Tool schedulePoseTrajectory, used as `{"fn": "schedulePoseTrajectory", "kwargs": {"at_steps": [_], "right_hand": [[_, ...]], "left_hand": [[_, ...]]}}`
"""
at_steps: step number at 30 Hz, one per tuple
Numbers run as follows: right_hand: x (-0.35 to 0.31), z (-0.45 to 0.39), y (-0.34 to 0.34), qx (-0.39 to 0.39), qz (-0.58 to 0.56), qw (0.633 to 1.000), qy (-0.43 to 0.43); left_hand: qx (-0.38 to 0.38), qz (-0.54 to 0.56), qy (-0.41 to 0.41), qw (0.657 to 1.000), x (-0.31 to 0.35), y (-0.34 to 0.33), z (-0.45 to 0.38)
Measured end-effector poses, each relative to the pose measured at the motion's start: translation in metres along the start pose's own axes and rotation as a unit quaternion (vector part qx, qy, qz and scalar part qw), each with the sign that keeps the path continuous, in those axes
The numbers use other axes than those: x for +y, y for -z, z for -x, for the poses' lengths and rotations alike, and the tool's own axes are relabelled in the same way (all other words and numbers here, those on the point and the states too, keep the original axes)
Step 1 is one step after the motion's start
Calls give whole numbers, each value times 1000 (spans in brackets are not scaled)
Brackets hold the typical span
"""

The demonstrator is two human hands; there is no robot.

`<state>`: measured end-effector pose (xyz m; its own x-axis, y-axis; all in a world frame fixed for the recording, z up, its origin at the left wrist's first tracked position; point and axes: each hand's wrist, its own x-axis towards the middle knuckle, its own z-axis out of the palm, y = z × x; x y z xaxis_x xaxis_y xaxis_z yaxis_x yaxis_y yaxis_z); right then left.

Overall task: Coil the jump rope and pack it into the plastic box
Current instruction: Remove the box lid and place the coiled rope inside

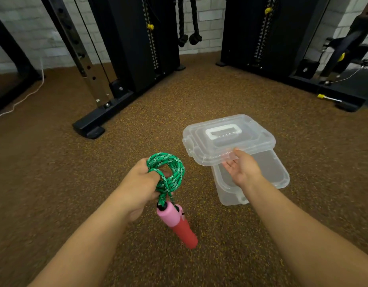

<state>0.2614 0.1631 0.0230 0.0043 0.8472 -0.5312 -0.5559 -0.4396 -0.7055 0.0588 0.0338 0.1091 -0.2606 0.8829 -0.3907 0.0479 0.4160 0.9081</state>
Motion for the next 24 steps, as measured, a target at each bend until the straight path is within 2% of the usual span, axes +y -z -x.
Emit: {"fn": "schedulePoseTrajectory", "kwargs": {"at_steps": [6,9,13,18,20,24], "right_hand": [[19,13,-17,-62,129,987,69],[41,24,-33,-101,200,972,73],[80,27,-45,-140,286,947,45],[128,20,-29,-179,298,937,-34],[143,17,-16,-174,308,933,-63],[156,4,4,-104,310,937,-125]], "left_hand": [[-52,34,-5,998,9,2,8],[-55,48,6,997,8,3,8],[-52,40,25,998,1,6,5],[-50,52,34,997,-1,10,1],[-47,61,36,996,1,10,-1],[-53,83,40,994,3,9,-6]]}}
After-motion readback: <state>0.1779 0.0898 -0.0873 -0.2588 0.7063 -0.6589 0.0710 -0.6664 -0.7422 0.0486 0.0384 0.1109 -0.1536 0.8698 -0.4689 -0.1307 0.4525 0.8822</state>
